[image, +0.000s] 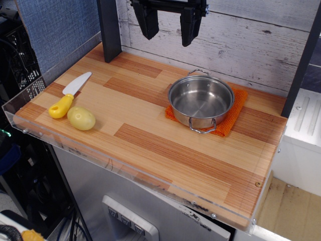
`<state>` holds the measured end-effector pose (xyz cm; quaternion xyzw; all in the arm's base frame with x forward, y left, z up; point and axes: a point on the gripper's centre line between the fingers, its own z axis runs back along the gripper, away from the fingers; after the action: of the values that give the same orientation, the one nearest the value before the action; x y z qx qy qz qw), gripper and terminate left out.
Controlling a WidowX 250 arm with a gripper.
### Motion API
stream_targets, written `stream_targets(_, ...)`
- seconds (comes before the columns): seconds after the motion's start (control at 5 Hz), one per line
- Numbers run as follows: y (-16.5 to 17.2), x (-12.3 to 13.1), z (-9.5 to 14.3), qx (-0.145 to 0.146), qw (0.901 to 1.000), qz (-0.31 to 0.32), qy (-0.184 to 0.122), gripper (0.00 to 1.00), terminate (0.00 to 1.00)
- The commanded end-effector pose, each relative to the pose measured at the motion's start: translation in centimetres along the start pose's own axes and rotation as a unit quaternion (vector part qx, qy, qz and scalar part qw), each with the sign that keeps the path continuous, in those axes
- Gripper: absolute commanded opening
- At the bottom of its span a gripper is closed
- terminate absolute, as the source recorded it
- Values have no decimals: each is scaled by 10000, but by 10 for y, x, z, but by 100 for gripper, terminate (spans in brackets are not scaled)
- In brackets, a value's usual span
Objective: Move potato into pot
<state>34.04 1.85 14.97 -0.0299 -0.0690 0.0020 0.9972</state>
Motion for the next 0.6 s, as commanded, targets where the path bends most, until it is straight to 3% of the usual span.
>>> stream_targets(0.0, 0, 0, 0, 0, 10000, 0, 0, 100, 0)
stream_targets(0.4, 3, -33, -9, 113, 9997, 114, 178, 100, 0)
